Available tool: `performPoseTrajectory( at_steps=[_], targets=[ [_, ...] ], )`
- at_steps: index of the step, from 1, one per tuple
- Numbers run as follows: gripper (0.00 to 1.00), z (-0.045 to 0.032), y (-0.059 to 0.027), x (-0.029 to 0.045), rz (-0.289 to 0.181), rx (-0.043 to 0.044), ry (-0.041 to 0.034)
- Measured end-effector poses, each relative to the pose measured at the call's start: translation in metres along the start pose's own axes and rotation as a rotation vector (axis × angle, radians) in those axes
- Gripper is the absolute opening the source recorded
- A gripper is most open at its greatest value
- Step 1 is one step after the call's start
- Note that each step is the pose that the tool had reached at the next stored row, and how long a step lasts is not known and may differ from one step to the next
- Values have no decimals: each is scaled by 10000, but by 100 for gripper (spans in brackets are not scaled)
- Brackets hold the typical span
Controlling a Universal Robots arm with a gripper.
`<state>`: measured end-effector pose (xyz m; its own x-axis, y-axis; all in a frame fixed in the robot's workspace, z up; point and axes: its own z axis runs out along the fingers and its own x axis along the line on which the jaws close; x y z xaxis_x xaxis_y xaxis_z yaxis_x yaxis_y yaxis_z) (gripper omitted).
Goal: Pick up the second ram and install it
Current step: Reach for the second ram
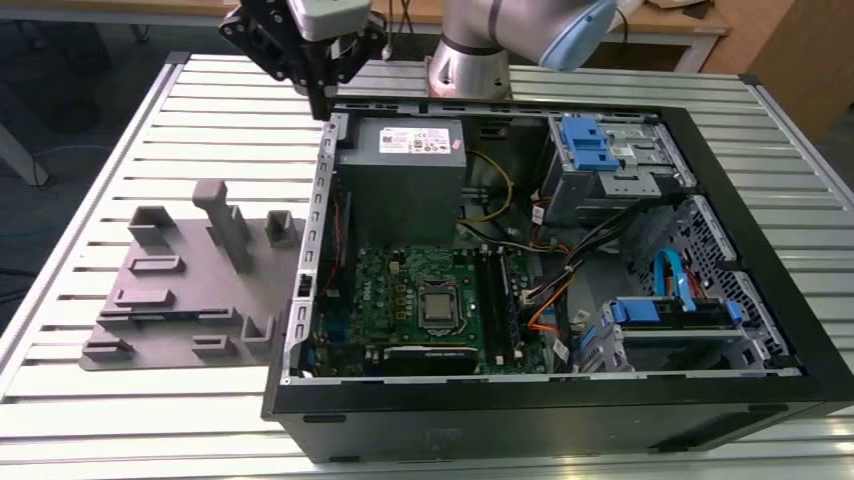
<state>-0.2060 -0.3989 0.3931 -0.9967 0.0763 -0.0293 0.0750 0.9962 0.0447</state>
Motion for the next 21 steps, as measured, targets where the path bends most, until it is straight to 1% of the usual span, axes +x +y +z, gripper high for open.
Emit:
performPoseTrajectory(
  at_steps=[6,17,21],
  targets=[
    [7,-4,-16,214,0,-1,-4],
    [7,-6,-40,525,-2,-1,-3],
    [7,-6,-48,621,-1,-1,-4]
  ],
)
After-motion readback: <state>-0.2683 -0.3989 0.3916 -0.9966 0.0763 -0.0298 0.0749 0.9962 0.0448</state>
